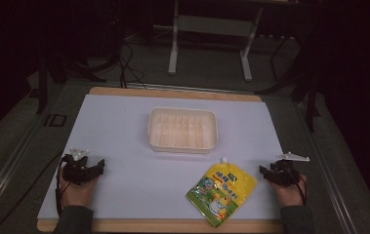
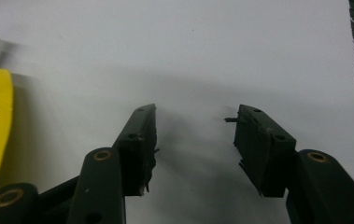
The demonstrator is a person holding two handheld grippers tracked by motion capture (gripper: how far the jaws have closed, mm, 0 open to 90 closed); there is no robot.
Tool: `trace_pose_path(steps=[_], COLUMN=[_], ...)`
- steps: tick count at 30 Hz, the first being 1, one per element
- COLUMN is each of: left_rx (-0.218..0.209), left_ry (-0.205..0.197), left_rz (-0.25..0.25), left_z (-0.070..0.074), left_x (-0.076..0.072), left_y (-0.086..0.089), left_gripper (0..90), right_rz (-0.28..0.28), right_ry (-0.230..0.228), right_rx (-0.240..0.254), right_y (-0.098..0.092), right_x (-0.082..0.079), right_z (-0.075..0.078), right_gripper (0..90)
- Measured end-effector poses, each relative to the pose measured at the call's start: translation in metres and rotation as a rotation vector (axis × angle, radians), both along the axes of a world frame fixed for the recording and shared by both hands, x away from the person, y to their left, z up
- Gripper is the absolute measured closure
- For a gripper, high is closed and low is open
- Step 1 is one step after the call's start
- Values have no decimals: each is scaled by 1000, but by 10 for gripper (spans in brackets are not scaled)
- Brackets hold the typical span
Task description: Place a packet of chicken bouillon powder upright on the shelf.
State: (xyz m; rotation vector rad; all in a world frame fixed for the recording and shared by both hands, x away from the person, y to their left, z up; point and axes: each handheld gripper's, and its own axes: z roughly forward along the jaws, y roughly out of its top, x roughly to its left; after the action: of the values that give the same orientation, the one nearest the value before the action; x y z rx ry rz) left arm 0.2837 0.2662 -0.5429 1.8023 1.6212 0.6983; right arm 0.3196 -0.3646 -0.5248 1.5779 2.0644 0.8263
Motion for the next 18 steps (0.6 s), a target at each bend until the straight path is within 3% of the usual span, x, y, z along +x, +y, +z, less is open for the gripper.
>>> trace_pose_path(steps=[4,11,18], left_rx=[-3,23,27], left_ry=[-14,-33,-34], left_rz=[-7,-17,-13], left_z=[1,0,0], left_x=[-2,-3,-4], left_y=[1,-3,-3], left_gripper=[324,324,324], right_rz=[24,42,101], right_ry=[2,-8,-32], right_rx=[32,42,110], right_y=[-2,0,-8], right_x=[-3,-8,-31], right_z=[4,13,32], right_gripper=[472,440,382])
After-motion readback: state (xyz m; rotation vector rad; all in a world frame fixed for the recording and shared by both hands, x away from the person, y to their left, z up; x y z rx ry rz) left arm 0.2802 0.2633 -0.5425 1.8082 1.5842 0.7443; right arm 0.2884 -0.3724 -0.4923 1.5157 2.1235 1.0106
